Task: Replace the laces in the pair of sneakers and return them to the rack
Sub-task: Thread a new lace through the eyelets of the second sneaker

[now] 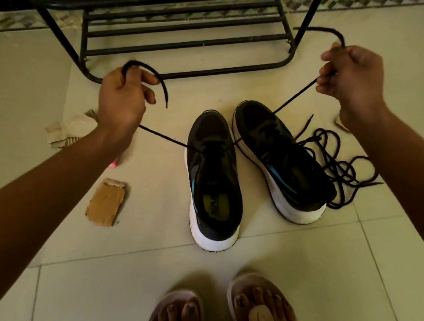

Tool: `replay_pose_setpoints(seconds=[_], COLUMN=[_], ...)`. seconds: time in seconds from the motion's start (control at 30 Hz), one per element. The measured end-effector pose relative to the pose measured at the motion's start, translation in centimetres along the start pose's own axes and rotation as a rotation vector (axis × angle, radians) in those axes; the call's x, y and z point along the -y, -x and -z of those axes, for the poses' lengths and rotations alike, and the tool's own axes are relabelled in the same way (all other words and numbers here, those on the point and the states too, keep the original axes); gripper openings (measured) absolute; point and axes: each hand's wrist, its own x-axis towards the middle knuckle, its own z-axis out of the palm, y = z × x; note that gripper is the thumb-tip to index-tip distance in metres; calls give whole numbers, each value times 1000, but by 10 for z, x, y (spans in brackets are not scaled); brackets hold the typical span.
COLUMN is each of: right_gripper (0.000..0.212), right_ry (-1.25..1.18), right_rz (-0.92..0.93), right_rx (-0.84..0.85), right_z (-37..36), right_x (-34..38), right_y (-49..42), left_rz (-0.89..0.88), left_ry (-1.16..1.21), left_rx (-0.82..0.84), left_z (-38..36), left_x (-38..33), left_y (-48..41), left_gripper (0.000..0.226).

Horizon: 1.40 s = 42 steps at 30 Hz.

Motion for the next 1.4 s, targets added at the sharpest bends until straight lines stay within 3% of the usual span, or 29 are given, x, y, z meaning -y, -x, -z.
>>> replay_pose_setpoints(seconds=[0.1,0.27,0.33,0.43,0.5,0.6,0.73,0.87,0.97,1.07,1.17,1.27,1.33,1.4], right_gripper=[25,24,22,28,41,48,48,34,20,24,38,32,27,20], right_ry=[-62,62,355,1118,1313,1028,639,516,491,558,784,999,1007,947], right_rz=[-57,-29,15,57,96,316,291,281,291,258,292,355,360,366], right_rx=[-44,-94,39,408,443,487,787,943,945,944,913,875,875,876], right_z=[3,2,8,13,5,-17,-56,-83,-87,-81,-71,-65,-64,-64], right_x=[-5,-13,-14,-13,-11,-3,1,-10,-18,-24,-31,-40,-45,-46], right_y=[-2,0,-1,2,11,31,55,70,75,69,61,58,59,59], left_rz=[79,115,94,63,90,135,111,75,35,44,70,162,264,322], left_ry=[24,66,36,-57,-6,152,273,369,379,398,323,96,-106,-328], left_rx=[-6,-4,-2,-4,58,189,275,293,305,357,581,1040,1371,1588], left_z=[3,8,7,7,6,-2,-13,-12,-10,-9,-10,-21,-30,-37], left_x=[6,10,11,7,1,-13,-32,-45,-47,-48,-50,-41,-29,-12], left_y=[-3,-7,-7,-8,-7,0,13,16,17,21,32,50,66,81], left_gripper=[38,41,42,45,44,38,35,33,33,35,36,30,29,28])
